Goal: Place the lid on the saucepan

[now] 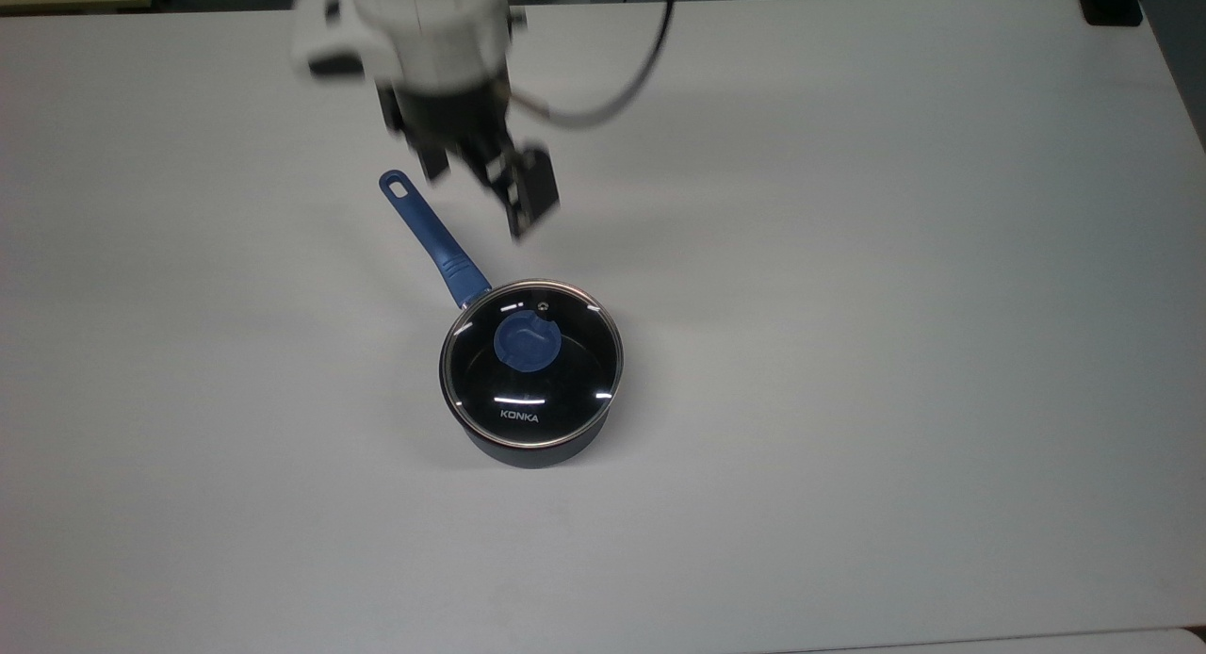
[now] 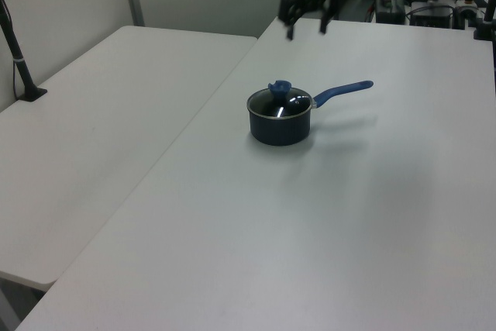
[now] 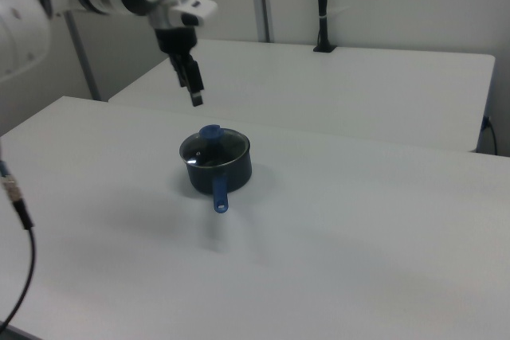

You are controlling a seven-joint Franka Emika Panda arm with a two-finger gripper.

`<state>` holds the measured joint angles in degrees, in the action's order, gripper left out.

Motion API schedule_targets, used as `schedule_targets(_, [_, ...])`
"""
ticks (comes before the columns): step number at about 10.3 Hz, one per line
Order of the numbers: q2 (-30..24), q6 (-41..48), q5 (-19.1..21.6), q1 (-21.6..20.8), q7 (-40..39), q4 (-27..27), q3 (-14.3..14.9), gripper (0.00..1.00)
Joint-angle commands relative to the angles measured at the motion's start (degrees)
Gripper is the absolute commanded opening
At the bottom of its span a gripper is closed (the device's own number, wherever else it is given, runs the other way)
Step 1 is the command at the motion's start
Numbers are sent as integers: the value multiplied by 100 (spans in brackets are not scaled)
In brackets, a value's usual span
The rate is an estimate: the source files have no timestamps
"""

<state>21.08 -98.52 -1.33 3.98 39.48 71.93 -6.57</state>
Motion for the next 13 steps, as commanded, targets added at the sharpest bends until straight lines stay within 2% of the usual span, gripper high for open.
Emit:
schedule_targets(1, [-1742, 885, -16, 138, -1149, 1494, 86, 100])
schedule_targets(2, [-2226, 905, -7, 34, -1606, 1987, 304, 100])
schedule_targets(4, [-2503, 905, 2, -344, -2266, 2167, 804, 100])
schedule_targets(6, [-2451, 809, -25, -284, -3669, 2115, 859, 100])
schedule_targets(9, [-2346, 369, -147, -266, -4123, 2088, 868, 100])
schedule_targets(13, [-2372, 386, -139, -266, -4142, 2053, 930, 100])
